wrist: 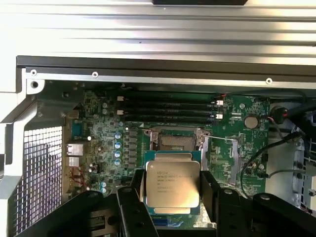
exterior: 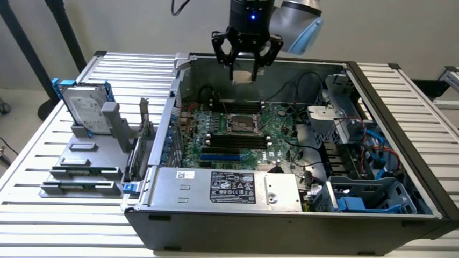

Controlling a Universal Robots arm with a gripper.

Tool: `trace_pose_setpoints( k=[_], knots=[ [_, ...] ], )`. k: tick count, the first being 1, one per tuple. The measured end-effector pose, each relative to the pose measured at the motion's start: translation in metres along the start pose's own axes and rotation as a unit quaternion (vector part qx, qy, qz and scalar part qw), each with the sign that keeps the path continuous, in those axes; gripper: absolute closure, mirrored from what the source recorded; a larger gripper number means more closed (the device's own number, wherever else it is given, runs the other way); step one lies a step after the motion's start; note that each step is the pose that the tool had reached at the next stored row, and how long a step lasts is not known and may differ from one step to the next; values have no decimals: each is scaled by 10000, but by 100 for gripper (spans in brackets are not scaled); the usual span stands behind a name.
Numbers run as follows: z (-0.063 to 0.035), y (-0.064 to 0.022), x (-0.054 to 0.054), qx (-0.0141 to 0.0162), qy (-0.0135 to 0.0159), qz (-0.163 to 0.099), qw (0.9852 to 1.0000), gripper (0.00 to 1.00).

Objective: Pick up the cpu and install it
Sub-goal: 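Pick up the cpu and move it towards the insertion slot, then place the cpu into insertion slot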

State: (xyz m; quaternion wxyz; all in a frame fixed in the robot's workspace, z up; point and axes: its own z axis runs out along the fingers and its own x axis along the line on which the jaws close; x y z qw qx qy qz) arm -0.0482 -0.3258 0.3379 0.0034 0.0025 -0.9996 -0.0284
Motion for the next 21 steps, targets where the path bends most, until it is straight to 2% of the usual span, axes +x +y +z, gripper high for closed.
trace_pose_setpoints(
  k=[5,14,16,21],
  knots=[
    [92,32,-60,0,0,0,10000,45],
    [257,42,-87,0,0,0,10000,45],
    [290,40,-88,0,-8,-1,10000,45],
    [295,40,-88,0,-11,-1,10000,45]
  ],
)
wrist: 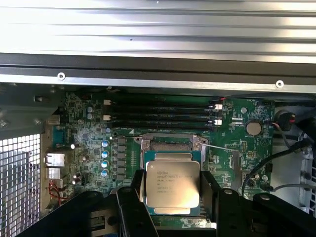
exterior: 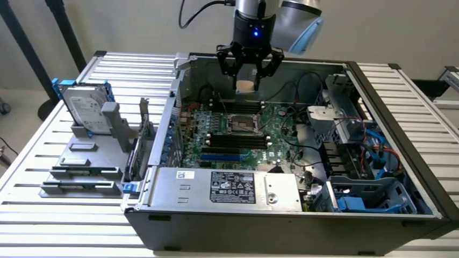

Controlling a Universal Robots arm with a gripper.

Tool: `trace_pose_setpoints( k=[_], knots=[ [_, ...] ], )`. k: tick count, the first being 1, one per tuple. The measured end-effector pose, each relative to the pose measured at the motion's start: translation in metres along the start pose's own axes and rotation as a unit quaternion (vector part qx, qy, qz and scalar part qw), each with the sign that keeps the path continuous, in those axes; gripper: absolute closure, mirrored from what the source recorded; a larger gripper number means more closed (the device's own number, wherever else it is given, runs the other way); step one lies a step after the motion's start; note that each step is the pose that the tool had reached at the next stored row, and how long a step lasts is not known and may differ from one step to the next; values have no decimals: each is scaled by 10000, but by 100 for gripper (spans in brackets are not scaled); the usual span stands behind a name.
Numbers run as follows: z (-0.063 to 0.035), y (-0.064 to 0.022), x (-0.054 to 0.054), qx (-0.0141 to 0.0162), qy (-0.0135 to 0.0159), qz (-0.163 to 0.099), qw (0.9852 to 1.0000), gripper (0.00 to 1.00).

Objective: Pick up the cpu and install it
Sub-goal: 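Place the cpu into insertion slot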

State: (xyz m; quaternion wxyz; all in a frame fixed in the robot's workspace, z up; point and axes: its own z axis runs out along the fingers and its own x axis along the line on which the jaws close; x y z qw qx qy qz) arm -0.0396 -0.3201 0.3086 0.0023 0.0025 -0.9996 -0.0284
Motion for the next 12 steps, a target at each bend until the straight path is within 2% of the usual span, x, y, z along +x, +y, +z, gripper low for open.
trace_pose_setpoints(
  k=[12],
  knots=[
    [2,0,21,-1,-2,27,10000,45]
  ],
)
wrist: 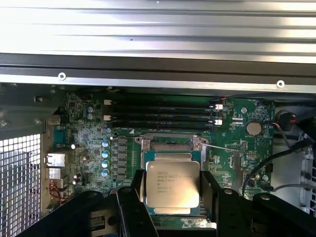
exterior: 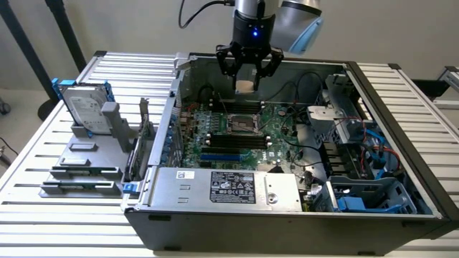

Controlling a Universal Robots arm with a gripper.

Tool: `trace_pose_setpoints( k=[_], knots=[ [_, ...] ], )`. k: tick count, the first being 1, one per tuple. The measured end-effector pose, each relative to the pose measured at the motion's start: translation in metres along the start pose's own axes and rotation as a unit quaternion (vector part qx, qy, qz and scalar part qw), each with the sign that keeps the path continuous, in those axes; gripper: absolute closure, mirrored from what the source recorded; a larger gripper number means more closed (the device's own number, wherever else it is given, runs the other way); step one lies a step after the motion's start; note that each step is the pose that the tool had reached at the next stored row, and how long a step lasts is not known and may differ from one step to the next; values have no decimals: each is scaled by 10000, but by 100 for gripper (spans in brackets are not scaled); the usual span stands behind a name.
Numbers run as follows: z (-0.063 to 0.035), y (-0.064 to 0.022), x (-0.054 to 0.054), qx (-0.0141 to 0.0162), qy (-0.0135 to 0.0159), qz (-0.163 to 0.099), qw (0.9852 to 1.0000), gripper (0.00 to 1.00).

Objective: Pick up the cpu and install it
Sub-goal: 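Place the cpu into insertion slot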

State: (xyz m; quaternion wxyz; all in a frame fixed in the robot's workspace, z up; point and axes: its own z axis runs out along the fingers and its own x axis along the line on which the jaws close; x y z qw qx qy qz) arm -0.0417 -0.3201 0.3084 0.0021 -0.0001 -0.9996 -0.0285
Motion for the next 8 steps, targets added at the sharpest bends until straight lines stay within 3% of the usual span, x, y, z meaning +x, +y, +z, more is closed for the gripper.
trace_pose_setpoints(
  k=[4,8],
  knots=[
    [5,-1,8,1,-14,270,9996,45],
    [18,-1,8,-1,-35,629,9980,45]
  ],
)
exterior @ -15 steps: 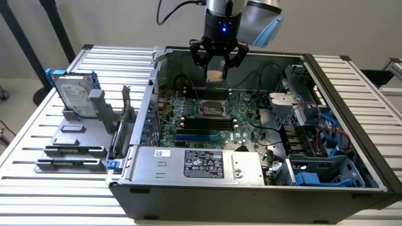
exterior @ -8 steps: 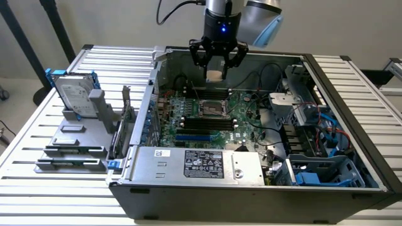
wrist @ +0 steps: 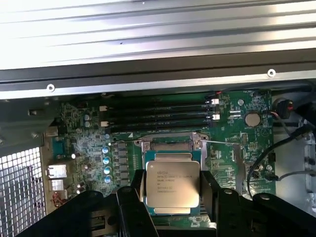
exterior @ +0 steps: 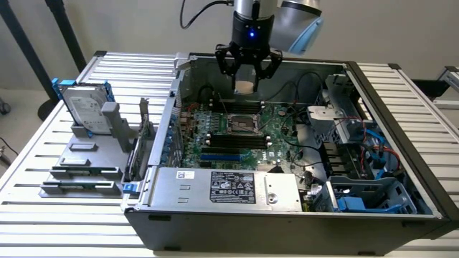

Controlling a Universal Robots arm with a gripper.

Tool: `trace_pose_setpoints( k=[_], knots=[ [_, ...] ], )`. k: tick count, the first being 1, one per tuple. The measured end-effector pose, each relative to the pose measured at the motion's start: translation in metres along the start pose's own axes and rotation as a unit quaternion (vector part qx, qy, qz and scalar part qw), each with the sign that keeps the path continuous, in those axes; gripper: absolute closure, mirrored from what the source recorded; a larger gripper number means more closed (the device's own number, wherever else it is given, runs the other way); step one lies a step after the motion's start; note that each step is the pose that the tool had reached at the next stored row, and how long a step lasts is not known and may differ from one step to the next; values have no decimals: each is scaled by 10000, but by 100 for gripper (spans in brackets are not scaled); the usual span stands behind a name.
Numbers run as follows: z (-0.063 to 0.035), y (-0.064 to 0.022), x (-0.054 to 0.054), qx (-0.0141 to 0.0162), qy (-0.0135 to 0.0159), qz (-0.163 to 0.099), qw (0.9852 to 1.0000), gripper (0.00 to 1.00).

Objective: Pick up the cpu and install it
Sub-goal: 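Place the cpu into insertion slot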

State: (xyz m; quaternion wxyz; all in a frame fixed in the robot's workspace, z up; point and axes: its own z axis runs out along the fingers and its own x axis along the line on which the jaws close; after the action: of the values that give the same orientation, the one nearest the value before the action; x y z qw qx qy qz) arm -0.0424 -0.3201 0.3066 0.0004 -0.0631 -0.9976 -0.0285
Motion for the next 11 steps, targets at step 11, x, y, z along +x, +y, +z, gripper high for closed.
trace_pose_setpoints(
  k=[11],
  knots=[
    [37,-2,0,-5,-57,999,9950,45]
  ],
)
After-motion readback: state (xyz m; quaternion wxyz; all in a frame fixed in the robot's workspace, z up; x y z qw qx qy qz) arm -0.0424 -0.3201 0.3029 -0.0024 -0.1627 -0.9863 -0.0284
